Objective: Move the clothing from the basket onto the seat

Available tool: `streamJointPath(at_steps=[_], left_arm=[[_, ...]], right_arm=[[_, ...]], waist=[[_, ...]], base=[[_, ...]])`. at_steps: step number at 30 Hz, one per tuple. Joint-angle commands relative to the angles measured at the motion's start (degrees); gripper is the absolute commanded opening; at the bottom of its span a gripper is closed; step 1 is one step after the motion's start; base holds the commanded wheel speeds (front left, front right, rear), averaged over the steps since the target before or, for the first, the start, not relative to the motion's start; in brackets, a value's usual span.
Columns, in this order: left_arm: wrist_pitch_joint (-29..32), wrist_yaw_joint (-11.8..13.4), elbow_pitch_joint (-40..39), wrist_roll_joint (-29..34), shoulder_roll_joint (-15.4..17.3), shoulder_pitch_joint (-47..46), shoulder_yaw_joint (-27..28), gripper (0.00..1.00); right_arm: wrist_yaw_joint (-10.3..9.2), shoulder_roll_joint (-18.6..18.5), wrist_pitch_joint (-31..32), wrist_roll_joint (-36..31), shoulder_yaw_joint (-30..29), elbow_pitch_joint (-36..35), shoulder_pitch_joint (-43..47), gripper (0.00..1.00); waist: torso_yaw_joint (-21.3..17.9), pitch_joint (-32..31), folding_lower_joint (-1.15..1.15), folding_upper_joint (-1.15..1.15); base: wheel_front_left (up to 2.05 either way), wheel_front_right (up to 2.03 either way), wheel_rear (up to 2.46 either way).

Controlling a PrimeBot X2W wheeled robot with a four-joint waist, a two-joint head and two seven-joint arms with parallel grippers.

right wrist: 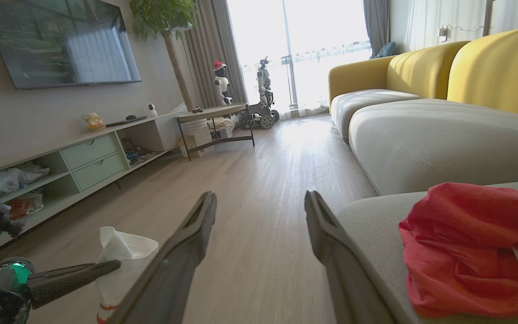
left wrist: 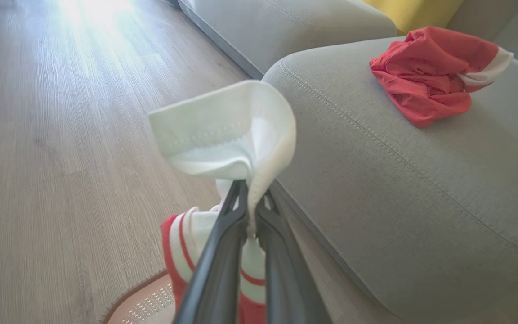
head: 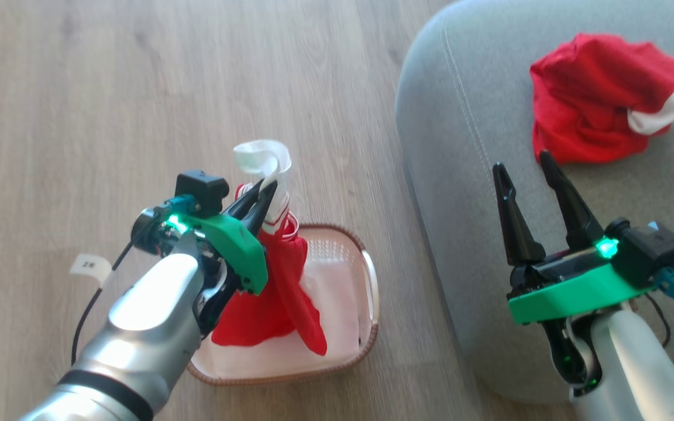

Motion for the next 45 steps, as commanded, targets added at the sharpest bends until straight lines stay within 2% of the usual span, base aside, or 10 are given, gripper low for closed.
streamJointPath(at_steps=[1, 6, 11, 23, 30, 39, 45], left_arm=[[-1.07, 0.54, -4.28, -0.31, 2.43, -1.63, 2.35, 0.0], [-0.03, 2.34, -13.25, -0.8, 4.86, -1.11, 3.34, 0.0], [3.68, 4.29, -23.01, -1.01, 7.91, -0.71, 3.61, 0.0], [10.06, 9.36, -40.15, -1.31, 12.87, -1.54, 5.53, 0.0], [10.98, 11.83, -43.37, -1.89, 15.44, 0.02, 7.11, 0.0], [10.71, 12.72, -44.58, -1.93, 16.91, -0.03, 8.11, 0.0], [10.48, 12.74, -45.05, -1.75, 16.83, -0.73, 8.07, 0.0]], right_arm=[[0.41, -0.76, -0.36, 0.78, 1.29, -1.53, 0.05, 1.0], [0.41, -1.1, -0.36, 1.51, 2.19, -1.2, 1.0, 1.0], [0.41, -1.43, -0.28, 2.06, 2.93, -1.01, 1.59, 1.0], [0.41, -1.79, 0.08, 2.81, 5.45, -0.58, 2.81, 1.0], [0.41, -2.18, 0.49, 3.16, 6.81, -0.76, 2.57, 1.0], [0.41, -2.55, 0.75, 3.61, 9.47, -0.65, 2.08, 1.0], [0.41, -2.93, 1.41, 4.09, 14.67, -0.47, -0.38, 1.0]], waist=[[1.13, -2.89, 0.0, 0.0], [1.46, -4.95, 0.0, 0.0], [1.73, -5.87, 0.0, 0.0], [2.01, -6.74, 0.0, 0.0], [1.96, -6.71, 0.0, 0.0], [2.69, -6.36, 0.0, 0.0], [3.45, -6.01, 0.0, 0.0]], base=[[0.0, 0.0, 0.0], [0.0, 0.0, 0.0], [0.0, 0.0, 0.0], [0.0, 0.0, 0.0], [0.0, 0.0, 0.0], [0.0, 0.0, 0.0], [0.0, 0.0, 0.0]])
